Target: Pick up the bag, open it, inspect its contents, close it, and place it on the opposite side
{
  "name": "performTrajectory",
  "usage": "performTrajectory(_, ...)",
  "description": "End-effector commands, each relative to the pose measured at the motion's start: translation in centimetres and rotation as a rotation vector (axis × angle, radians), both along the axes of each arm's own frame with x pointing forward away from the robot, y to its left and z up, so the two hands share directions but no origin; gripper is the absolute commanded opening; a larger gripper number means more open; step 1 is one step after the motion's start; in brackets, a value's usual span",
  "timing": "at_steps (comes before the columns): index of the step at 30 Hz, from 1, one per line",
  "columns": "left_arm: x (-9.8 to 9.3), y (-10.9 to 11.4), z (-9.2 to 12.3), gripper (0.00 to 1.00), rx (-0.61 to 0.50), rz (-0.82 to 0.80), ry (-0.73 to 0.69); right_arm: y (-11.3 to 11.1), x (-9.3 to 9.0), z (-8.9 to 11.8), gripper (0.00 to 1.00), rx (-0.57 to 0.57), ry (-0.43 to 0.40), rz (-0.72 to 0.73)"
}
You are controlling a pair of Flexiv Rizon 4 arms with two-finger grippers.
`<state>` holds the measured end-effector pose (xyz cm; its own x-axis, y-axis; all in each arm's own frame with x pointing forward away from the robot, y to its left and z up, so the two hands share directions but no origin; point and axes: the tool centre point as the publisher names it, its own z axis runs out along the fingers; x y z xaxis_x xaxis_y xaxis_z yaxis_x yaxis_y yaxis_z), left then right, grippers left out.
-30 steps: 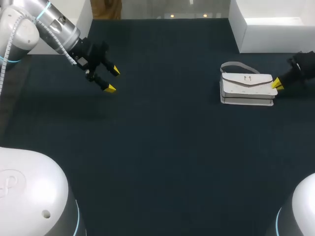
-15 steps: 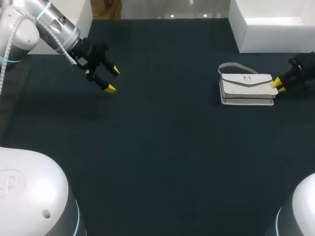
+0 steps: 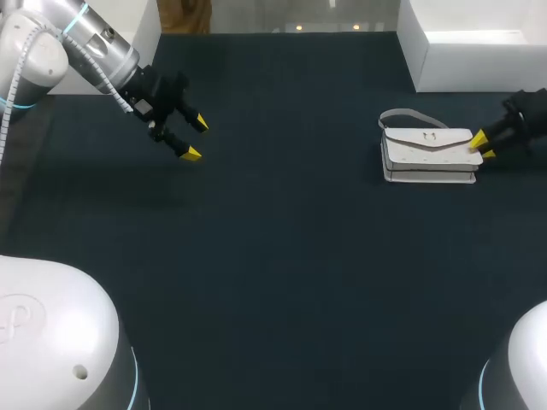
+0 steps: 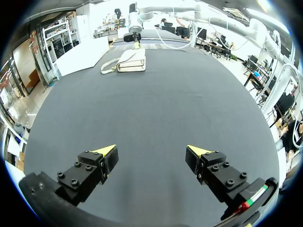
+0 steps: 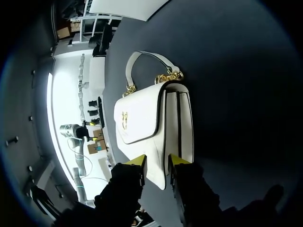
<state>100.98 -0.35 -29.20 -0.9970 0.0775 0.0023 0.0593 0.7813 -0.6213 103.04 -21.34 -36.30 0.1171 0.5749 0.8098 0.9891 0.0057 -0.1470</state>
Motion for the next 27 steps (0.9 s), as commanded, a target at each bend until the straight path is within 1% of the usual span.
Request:
performTrajectory(1,0.0,0.0,-0.1,1.0,-0.002,0.0,-0.002,0.0,0.6,-0.3,0.27,0.024,0.037,0.043)
performTrajectory(5,0.0,0.0,-0.1,1.0,-0.002,0.0,-0.002,0.4,0.7,-0.3,0.25,0.031,0.034,0.047)
performTrajectory(7,0.0,0.0,-0.1,1.0,-0.002,0.0,-0.002,0.5,0.7,-0.3,0.23,0.032,0.033,0.048)
performTrajectory(9,0.0,0.0,-0.1,1.0,-0.002,0.0,-0.002,0.6,0.8,-0.3,0.13,0.035,0.034,0.047)
performTrajectory(10,0.0,0.0,-0.1,1.0,-0.002,0.0,-0.002,0.7,0.8,-0.3,0.05,0.037,0.034,0.047)
performTrajectory(11,0.0,0.0,-0.1,1.0,-0.002,0.0,-0.002,0.7,0.7,-0.3,0.0,0.038,0.034,0.047)
performTrajectory(14,0.0,0.0,-0.1,1.0,-0.002,0.0,-0.002,1.1,0.6,-0.2,0.0,0.046,0.031,0.043)
performTrajectory(17,0.0,0.0,-0.1,1.0,-0.002,0.0,-0.002,1.7,0.5,0.3,0.0,0.057,0.003,0.036)
performTrajectory(20,0.0,0.0,-0.1,1.0,-0.002,0.0,-0.002,2.6,0.4,0.7,0.0,0.064,-0.03,0.032)
performTrajectory(22,0.0,0.0,-0.1,1.0,-0.002,0.0,-0.002,3.6,0.2,0.9,0.0,0.066,-0.03,0.033)
performTrajectory(27,0.0,0.0,-0.1,1.0,-0.002,0.0,-0.002,3.6,0.2,0.9,0.0,0.066,-0.03,0.033)
